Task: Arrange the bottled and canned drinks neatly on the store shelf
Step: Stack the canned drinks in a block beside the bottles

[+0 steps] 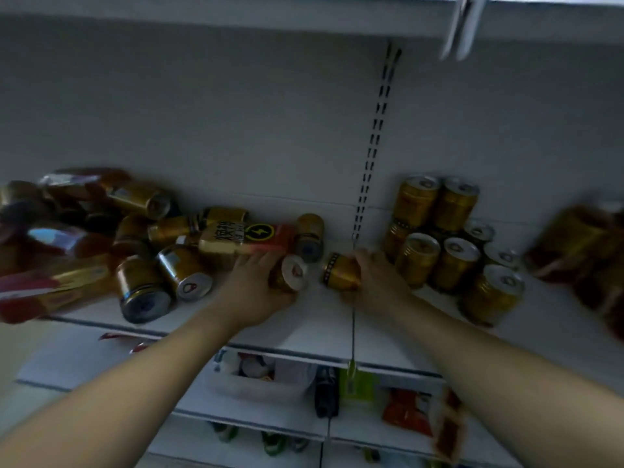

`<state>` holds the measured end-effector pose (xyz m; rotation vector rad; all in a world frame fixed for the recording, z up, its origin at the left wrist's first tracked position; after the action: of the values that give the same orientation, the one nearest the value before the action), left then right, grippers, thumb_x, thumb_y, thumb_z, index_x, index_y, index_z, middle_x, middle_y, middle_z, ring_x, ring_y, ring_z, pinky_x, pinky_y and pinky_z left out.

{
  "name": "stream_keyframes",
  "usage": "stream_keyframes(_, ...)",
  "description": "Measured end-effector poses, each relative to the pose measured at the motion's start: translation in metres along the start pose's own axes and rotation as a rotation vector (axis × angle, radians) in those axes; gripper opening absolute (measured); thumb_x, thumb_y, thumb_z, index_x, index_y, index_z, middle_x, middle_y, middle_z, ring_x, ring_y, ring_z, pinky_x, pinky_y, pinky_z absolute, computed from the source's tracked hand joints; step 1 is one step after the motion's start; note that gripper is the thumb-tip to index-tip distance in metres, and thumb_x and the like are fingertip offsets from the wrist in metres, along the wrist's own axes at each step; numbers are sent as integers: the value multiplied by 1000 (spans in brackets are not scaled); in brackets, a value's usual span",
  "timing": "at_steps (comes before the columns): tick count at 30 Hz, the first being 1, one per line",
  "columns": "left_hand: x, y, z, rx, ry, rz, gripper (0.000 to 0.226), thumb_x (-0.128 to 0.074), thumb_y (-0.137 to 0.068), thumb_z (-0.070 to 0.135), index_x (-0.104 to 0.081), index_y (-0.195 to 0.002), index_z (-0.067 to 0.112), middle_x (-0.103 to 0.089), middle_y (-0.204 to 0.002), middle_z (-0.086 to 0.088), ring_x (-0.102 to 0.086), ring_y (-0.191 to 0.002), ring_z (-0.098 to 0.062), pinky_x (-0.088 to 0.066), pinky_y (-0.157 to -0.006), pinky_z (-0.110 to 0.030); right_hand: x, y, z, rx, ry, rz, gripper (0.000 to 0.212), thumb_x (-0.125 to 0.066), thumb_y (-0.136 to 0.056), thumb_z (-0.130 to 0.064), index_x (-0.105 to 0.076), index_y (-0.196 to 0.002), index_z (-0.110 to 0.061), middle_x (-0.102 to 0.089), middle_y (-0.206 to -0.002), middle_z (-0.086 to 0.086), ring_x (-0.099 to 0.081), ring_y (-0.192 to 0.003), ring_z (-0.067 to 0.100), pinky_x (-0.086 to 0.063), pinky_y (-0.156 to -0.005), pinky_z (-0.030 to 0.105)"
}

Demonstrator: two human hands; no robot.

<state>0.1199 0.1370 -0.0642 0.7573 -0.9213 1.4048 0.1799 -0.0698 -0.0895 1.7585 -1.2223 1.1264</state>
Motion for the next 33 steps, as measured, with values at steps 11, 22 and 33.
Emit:
stream_keyframes(11,-63,5,82,-79,710,-208,48,-77,-75,8,-45,-106,26,-56,-94,12,-57,-85,-2,-43,-66,-8,45,130,63,-291,-402,458,101,-86,-66,-36,-27,-147,-28,-34,-137,-7,-34,-125,7,-34,-103,26)
stream_keyframes(22,-115,10,155,-178,700,-341,72,-80,-69,2,-34,-119,25,-51,-104,18,-53,-94,2,-42,-81,-16,50,169,116,-360,-455,481,53,-78,-63,-34,-54,-110,-32,-60,-109,-7,-60,-100,13,-51,-82,28)
stream_keyframes(33,-139,15,210,-73,669,-91,68,-83,-61,12,-45,-114,31,-58,-112,5,-58,-105,-13,-46,-94,-32,68,175,193,-289,-458,249,90,-77,-73,-41,-27,-146,-30,-44,-142,-2,-47,-127,19,-42,-101,32)
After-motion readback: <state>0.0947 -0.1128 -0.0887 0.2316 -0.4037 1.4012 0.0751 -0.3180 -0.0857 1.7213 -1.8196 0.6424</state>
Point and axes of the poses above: each hand's wrist, its own y-axis away from the middle knuckle, its own x-axis out of the back of the hand, z = x × y, the point moved 6 cm from there along -y, towards the middle knuckle
